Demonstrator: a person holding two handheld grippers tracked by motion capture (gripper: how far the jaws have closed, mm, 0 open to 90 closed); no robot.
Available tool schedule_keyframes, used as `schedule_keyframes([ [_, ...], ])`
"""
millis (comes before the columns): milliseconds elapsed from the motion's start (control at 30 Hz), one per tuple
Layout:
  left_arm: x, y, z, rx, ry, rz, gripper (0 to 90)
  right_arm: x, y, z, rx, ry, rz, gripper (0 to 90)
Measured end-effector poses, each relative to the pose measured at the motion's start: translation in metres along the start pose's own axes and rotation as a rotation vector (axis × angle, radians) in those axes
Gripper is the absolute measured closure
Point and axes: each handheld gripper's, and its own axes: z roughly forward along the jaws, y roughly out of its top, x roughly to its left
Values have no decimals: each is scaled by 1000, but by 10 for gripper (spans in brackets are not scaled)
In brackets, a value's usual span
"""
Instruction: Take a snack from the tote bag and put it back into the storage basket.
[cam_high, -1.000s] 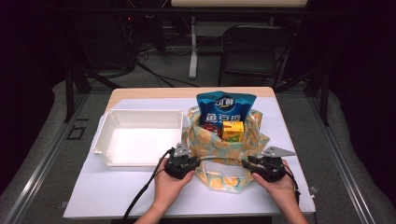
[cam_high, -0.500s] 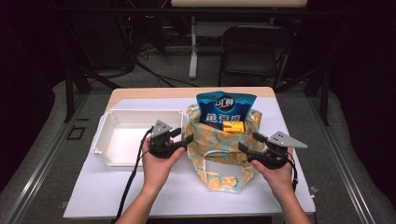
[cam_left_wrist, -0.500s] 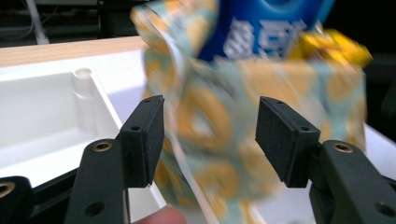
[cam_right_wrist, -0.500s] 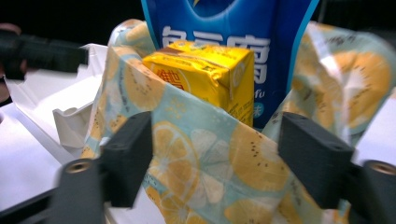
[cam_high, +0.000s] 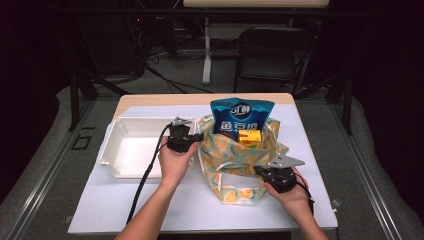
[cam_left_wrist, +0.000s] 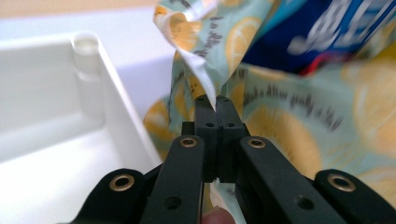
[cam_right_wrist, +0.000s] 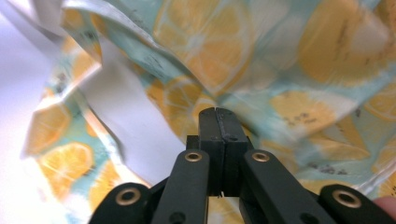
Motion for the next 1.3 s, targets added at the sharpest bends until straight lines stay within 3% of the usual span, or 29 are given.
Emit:
schedule_keyframes([
  [67,-3,-4,3,15,32,35,900,-3,1,-11,-80,63,24,789],
  [100,-3,-5,2,32,17,43,900,-5,3,-20,-148,91,45,737],
  [133,-3,-6,2,16,22,36,894,-7,6,-30,-196,90,55,695],
  [167,-2,-6,-1,13,22,21,850,-10,10,-38,-242,63,64,674],
  [267,-2,-7,-13,-70,21,-11,693,-24,18,-53,-332,-36,154,634],
  [333,-6,-6,-24,-126,14,-15,614,-30,21,-54,-362,-68,196,600],
  [400,-12,-3,-34,-186,-1,-2,613,-32,23,-48,-351,-65,195,535],
  [467,-21,0,-41,-218,-33,23,592,-27,24,-40,-353,-44,183,404],
  [567,-30,3,-34,-175,-99,63,498,-22,27,-30,-326,-34,153,277],
  [633,-35,3,-25,-140,-115,96,390,-21,28,-23,-304,-22,150,304],
  [733,-40,0,-14,-87,-119,103,250,-16,26,-16,-264,-10,115,603],
  [800,-40,0,-11,-93,-120,109,233,-12,24,-13,-247,-6,92,778],
  [867,-40,1,-12,-96,-141,112,277,-9,23,-11,-213,2,74,900],
  [967,-40,2,-13,-97,-190,118,456,-1,22,-7,-180,37,38,900],
  [1033,-41,4,-17,-105,-169,142,621,6,22,-5,-161,44,-13,900],
  [1100,-39,6,-19,-97,-157,135,780,10,23,-6,-174,39,-19,900],
  [1167,-35,6,-21,-77,-183,127,900,10,24,-12,-219,45,1,821],
  [1300,-39,1,-24,-62,-163,184,900,1,25,-25,-319,0,82,603],
])
